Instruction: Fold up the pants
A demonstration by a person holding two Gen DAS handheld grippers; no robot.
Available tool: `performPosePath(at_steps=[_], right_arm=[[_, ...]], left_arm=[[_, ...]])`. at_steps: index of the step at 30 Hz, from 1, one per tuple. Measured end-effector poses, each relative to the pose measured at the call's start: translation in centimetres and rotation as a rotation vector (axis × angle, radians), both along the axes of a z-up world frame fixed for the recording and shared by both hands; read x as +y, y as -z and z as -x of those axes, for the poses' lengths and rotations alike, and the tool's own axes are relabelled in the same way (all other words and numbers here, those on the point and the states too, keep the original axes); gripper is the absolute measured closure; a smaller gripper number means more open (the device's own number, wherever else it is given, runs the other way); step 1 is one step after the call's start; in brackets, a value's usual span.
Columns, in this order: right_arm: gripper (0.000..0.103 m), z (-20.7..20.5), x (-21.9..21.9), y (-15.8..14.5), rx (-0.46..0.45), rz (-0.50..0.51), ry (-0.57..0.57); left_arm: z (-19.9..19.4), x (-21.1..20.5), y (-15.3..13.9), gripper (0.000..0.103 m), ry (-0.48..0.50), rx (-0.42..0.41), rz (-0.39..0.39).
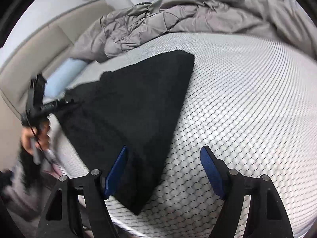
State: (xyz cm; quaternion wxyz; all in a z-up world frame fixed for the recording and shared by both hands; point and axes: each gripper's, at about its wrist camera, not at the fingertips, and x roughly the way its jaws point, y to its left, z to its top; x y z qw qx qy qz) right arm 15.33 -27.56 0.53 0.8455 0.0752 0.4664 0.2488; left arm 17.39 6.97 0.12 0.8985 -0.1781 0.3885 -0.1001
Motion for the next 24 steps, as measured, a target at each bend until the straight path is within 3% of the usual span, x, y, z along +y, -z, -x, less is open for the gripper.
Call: performPosePath(at_steps=[2,4,6,8,9,12,13,14,15,17,21,24], right_arm=[[0.030,-0.5,0.4,1.0,0.067,-0.064,-0.020],[0.045,-0.9,1.3,1.9,0.104,-0.111,-0.045],[0.072,-1.0,1.8,2.2,0.113,-0.132,-0.034],[0.084,-0.9,1.9,1.8,0.101,-0.150,-0.019],[0.084,-0.4,1.6,1.7,0.112,-0.160,-0.017],[0.081,1.2,2.0,2.5,0.129,-0.009,-0.068],[0.080,1.6,1.9,2.4,0.124,-0.011,-0.070],[0.072,1.9,1.4,1.9,0.116,-0.032,-0.059],[0.055,2.1,1.1,1.2,0.108,-0.047,-0.045],[0.044,2.2,0.2,-0.2,0.076,-0.090,0.006],[0.044,-0.2,0.8,-1.0,0.098,-0.167,0.041],[0.045,-2.3,2.6,0.9,0.154,-0.122,0.036]], left_arm=[[0.5,-1.1,-0.8,0.047,0.019,-0.038,0.007],[0.2,-2.5,-0.9,0.046,0.036,-0.024,0.017],[-0.3,-3.5,-0.8,0.046,0.042,-0.006,0.031],[-1.0,-4.9,-0.6,0.046,0.047,0.004,0.042],[-1.4,-5.8,-0.6,0.046,0.058,0.008,0.049],[-2.3,-9.4,-0.5,0.046,0.102,-0.002,0.030],[-2.5,-10.7,-0.3,0.046,0.126,0.004,0.017],[-2.8,-12.7,0.0,0.046,0.179,0.020,-0.001],[-2.9,-14.8,0.4,0.046,0.235,0.032,-0.021],[-2.7,-18.6,1.3,0.045,0.310,0.024,-0.096],[-2.1,-23.5,4.4,0.041,0.374,0.044,-0.333],[-1.8,-23.6,4.9,0.041,0.365,0.042,-0.306]])
